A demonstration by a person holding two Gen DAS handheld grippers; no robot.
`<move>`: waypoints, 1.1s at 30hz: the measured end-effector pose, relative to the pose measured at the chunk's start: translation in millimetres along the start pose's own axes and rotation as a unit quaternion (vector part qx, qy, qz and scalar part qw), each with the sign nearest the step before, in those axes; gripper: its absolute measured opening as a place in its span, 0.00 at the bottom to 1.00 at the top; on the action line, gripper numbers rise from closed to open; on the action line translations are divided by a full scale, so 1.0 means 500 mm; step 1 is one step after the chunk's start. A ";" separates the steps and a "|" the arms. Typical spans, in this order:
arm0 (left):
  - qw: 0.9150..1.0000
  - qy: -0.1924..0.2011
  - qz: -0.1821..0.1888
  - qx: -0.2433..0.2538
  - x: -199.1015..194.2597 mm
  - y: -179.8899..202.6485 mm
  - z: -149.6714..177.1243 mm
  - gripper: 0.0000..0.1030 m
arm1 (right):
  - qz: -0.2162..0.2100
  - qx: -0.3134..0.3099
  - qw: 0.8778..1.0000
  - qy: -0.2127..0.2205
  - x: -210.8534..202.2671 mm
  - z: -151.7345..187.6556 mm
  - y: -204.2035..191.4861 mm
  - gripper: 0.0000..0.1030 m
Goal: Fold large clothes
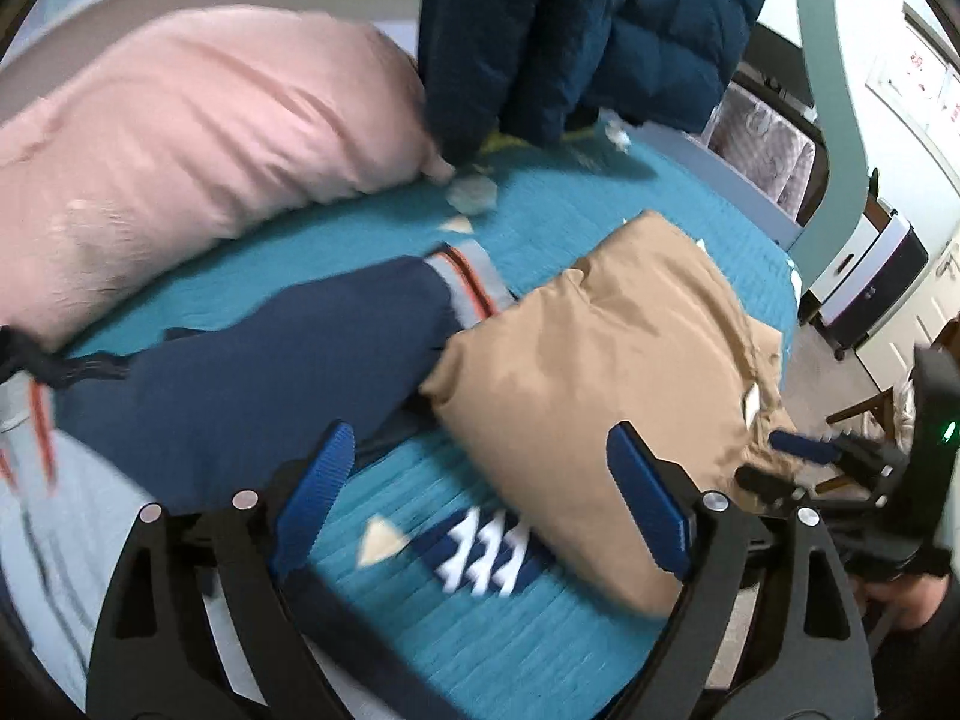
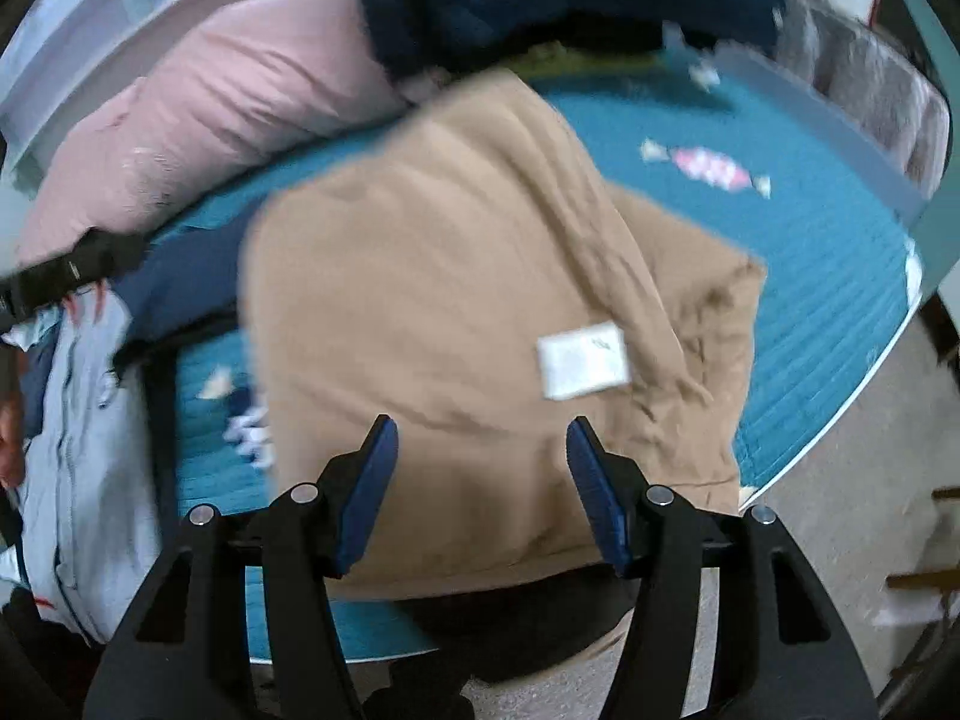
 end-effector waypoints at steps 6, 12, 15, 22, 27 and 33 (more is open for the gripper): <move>0.998 0.047 -0.037 -0.014 -0.175 -0.037 0.060 0.89 | -0.001 -0.025 0.999 0.047 -0.124 -0.028 -0.139 0.58; 0.995 0.064 -0.080 -0.021 -0.318 -0.079 0.129 0.90 | -0.022 -0.041 0.994 0.096 -0.246 -0.014 -0.273 0.73; 0.990 0.089 -0.102 -0.032 -0.398 -0.099 0.158 0.91 | -0.027 -0.045 0.993 0.106 -0.294 0.004 -0.325 0.75; 0.980 0.124 -0.151 -0.044 -0.541 -0.122 0.224 0.95 | -0.035 -0.053 0.991 0.119 -0.370 0.056 -0.415 0.76; 0.977 0.141 -0.147 -0.065 -0.617 -0.122 0.275 0.95 | -0.037 -0.058 0.990 0.124 -0.419 0.099 -0.458 0.76; 0.969 0.170 -0.163 -0.076 -0.717 -0.105 0.330 0.95 | -0.033 -0.062 0.987 0.148 -0.503 0.155 -0.490 0.77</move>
Point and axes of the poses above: each gripper's, at about its wrist camera, not at the fingertips, and x roughly the way its jaws point, y to its right, z to its underside, the point moved 8 cm from there along x, roughly the way its jaws point, and after that the axes turned 6 degrees about -x, right-handed, at the moved point
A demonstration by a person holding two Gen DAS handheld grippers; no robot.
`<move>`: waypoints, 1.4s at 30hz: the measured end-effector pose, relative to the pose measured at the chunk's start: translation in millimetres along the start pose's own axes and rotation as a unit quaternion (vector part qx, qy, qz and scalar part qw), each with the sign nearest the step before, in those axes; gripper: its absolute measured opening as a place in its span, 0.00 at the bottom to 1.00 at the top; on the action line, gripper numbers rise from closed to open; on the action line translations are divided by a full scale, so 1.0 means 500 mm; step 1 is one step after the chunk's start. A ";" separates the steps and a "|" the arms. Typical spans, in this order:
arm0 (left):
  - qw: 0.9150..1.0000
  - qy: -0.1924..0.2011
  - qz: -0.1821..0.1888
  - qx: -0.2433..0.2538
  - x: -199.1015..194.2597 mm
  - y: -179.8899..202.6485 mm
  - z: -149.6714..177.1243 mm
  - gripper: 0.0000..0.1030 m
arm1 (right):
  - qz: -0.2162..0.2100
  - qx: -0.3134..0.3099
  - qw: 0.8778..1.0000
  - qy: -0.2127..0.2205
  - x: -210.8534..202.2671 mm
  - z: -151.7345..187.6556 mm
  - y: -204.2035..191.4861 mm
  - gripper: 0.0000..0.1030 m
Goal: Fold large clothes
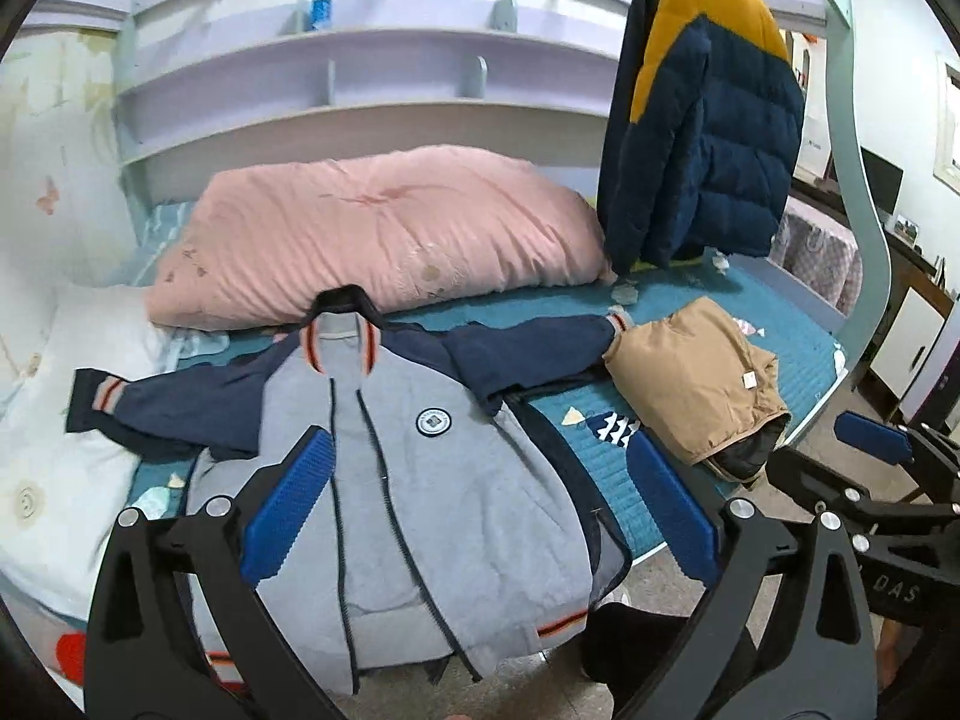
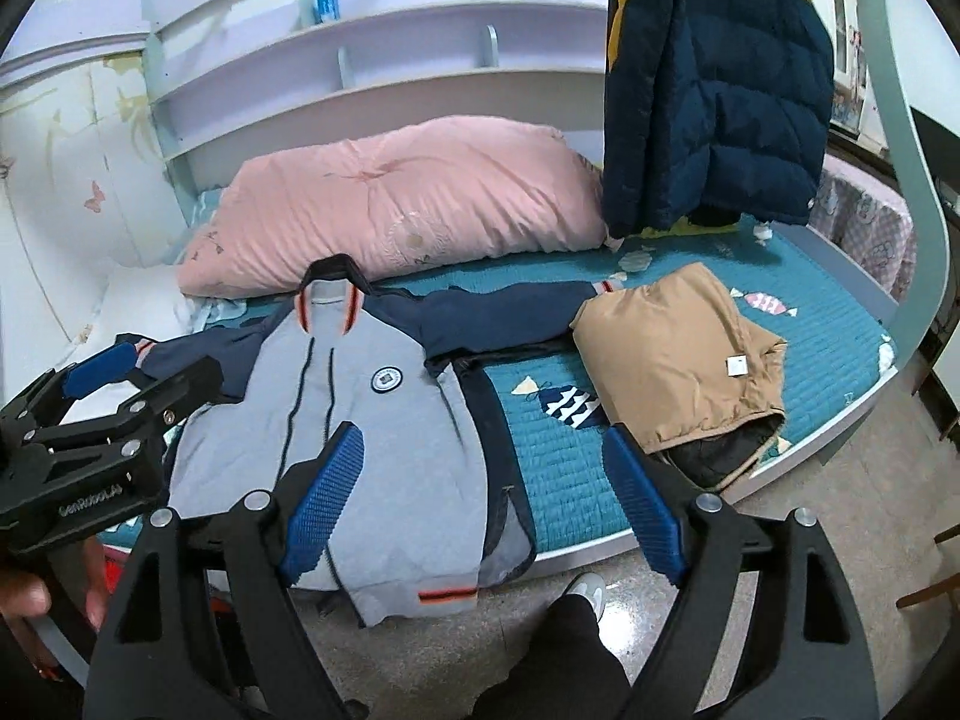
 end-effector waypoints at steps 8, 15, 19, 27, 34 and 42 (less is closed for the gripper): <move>0.999 0.029 -0.011 -0.013 -0.149 0.000 0.014 0.95 | 0.017 -0.013 0.999 0.045 -0.150 0.013 -0.037 0.90; 0.997 0.074 -0.016 -0.016 -0.279 0.003 0.004 0.95 | 0.024 -0.018 0.996 0.084 -0.258 0.010 -0.050 0.90; 0.996 0.089 -0.029 -0.012 -0.334 0.005 0.003 0.95 | 0.023 -0.022 0.995 0.096 -0.296 0.011 -0.061 0.93; 0.992 0.123 -0.029 -0.016 -0.415 0.004 -0.006 0.95 | 0.011 -0.032 0.992 0.121 -0.349 0.009 -0.092 0.93; 0.990 0.137 -0.035 -0.011 -0.446 0.009 -0.010 0.95 | 0.003 -0.034 0.991 0.132 -0.370 0.008 -0.104 0.93; 0.987 0.153 -0.040 -0.012 -0.469 0.007 -0.015 0.95 | -0.003 -0.036 0.989 0.141 -0.383 0.007 -0.109 0.93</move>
Point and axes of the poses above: each gripper's, at about its wrist camera, not at the fingertips, and x roughly the way its jaws point, y to its right, z to its underside, the point moved 8 cm from there along x, roughly the way its jaws point, and after that the axes turned 6 degrees about -x, right-handed, at the moved point
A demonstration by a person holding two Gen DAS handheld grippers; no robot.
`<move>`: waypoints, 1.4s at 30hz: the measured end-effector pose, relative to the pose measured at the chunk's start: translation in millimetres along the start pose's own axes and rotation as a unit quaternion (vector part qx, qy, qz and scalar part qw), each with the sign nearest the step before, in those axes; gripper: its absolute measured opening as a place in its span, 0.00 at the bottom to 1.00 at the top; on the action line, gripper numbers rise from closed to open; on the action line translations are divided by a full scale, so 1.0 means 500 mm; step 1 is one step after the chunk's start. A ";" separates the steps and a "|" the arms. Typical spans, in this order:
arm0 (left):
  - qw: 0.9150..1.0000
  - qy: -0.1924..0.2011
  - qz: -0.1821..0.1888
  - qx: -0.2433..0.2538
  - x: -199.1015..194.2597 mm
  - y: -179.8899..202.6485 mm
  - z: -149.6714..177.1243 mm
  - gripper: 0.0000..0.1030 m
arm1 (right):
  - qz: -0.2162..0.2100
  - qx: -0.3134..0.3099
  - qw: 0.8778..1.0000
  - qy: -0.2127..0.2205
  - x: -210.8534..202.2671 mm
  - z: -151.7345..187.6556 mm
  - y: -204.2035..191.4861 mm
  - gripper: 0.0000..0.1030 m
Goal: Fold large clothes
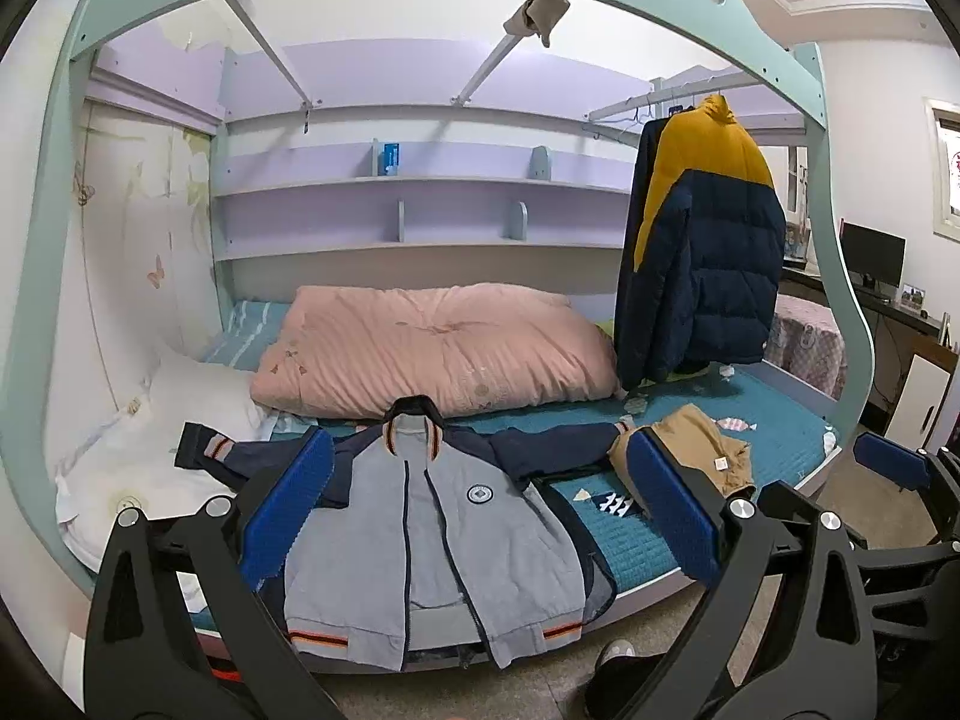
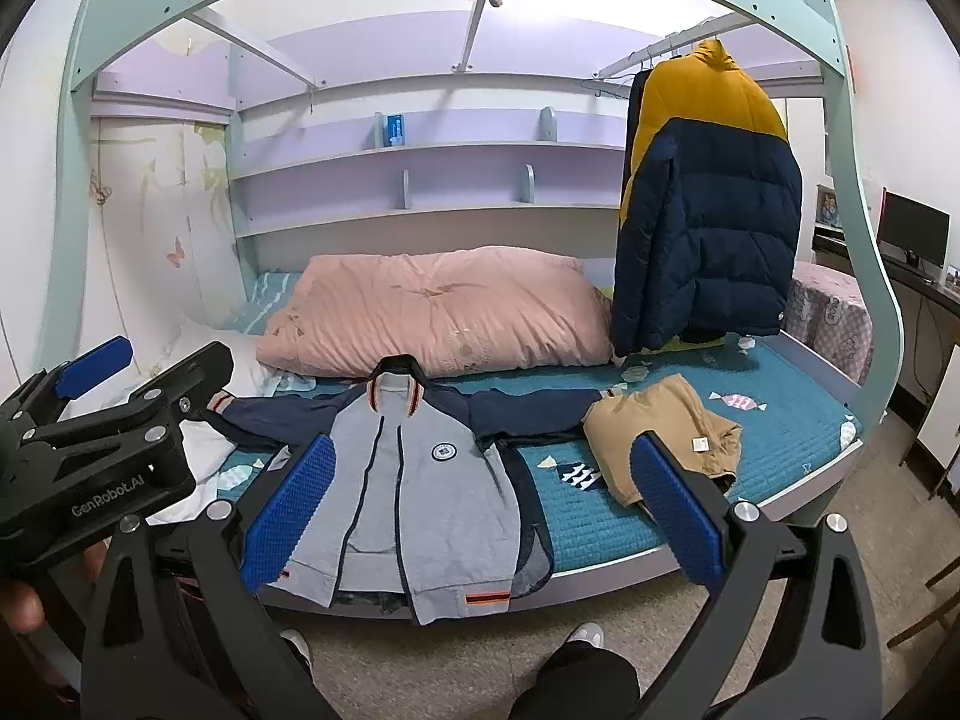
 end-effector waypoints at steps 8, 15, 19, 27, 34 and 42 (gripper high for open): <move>1.000 0.010 -0.005 0.003 -0.013 -0.005 -0.007 0.95 | -0.002 0.000 1.000 0.004 -0.002 -0.003 0.000 0.93; 1.000 0.010 -0.007 0.003 -0.014 -0.009 -0.006 0.95 | -0.002 0.000 1.000 0.003 -0.004 -0.002 -0.006 0.93; 1.000 0.012 -0.011 0.003 -0.018 -0.012 -0.010 0.95 | -0.004 0.000 1.000 0.002 -0.008 -0.001 -0.018 0.93; 1.000 0.015 -0.015 0.001 -0.023 -0.010 -0.010 0.95 | -0.005 0.001 1.000 0.002 -0.009 -0.002 -0.022 0.93; 1.000 0.016 -0.014 0.001 -0.024 -0.008 -0.009 0.95 | -0.005 0.001 1.000 0.002 -0.011 -0.002 -0.025 0.93; 1.000 0.017 -0.015 0.002 -0.023 -0.009 -0.011 0.95 | -0.004 0.002 1.000 0.001 -0.011 -0.001 -0.028 0.93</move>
Point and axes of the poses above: each gripper's, at about its wrist camera, not at the fingertips, and x roughly the way its jaws point, y to its right, z to its underside, the point moved 8 cm from there along x, roughly the way its jaws point, and after that the axes turned 6 degrees about -x, right-handed, at the moved point
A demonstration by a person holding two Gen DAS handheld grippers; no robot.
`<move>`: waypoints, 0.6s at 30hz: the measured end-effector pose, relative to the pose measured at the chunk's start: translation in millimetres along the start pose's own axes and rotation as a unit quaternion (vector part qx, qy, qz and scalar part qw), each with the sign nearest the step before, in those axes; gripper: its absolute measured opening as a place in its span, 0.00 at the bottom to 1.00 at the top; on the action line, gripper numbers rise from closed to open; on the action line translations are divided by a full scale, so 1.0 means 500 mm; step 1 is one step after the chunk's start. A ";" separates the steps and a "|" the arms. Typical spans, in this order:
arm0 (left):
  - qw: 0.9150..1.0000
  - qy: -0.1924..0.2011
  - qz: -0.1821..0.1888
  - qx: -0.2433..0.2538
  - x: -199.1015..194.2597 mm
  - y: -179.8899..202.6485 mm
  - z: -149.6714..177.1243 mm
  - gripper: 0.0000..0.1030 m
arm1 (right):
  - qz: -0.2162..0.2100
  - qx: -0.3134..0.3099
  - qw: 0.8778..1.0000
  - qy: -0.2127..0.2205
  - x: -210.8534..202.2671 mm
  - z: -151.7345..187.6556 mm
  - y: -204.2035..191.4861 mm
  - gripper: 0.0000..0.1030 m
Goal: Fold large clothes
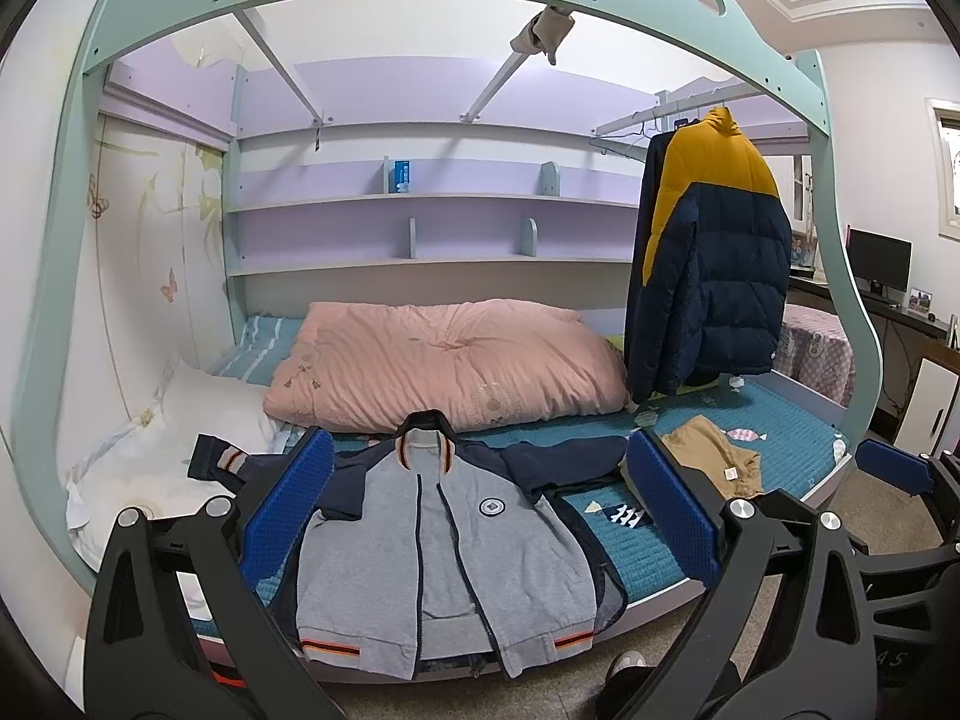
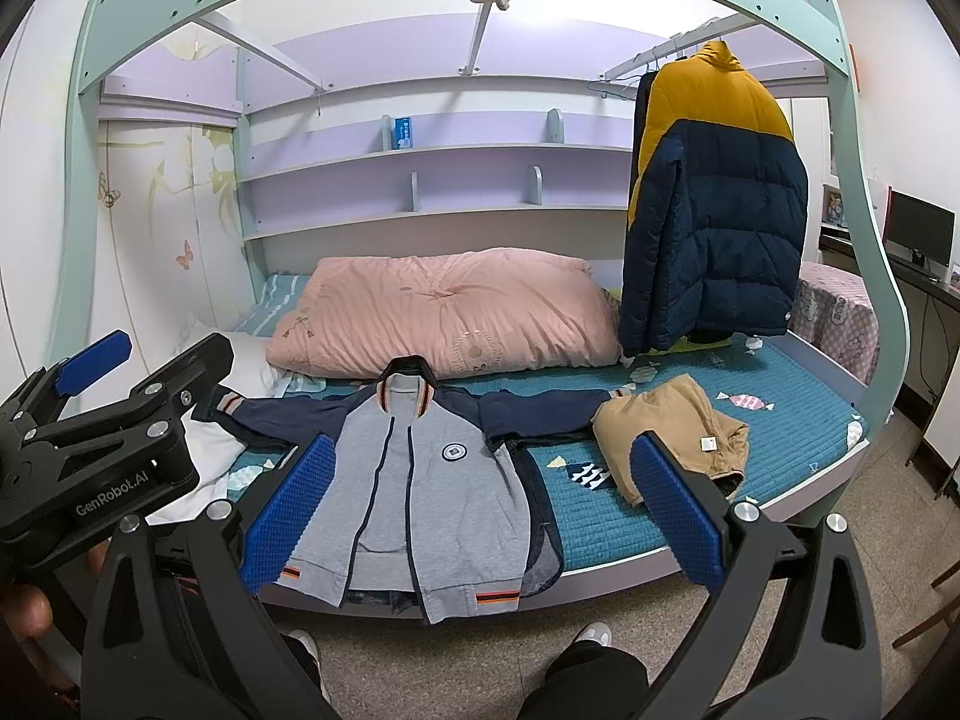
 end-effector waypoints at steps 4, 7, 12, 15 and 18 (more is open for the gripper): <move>1.000 0.002 0.002 0.001 -0.001 0.000 -0.003 0.95 | 0.000 0.000 1.000 0.000 0.000 0.000 0.002 0.93; 1.000 0.005 0.006 0.003 0.000 -0.003 -0.011 0.95 | -0.001 0.001 1.000 0.001 0.001 0.000 0.002 0.93; 1.000 0.007 0.006 0.005 0.002 -0.002 -0.016 0.95 | -0.001 0.000 1.000 0.000 0.000 0.000 0.000 0.93; 1.000 0.007 0.004 0.007 0.005 -0.005 -0.023 0.95 | -0.001 0.001 1.000 0.000 0.000 0.000 0.001 0.93; 1.000 0.008 0.003 0.008 0.004 -0.004 -0.024 0.95 | -0.001 0.000 1.000 0.000 0.000 0.000 0.001 0.93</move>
Point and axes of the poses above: each gripper's, at about its wrist camera, not at the fingertips, and x roughly the way its jaws point, y to its right, z to its underside, the point moved 8 cm from there along x, roughly the way its jaws point, and after that the axes turned 6 degrees about -x, right-handed, at the moved point
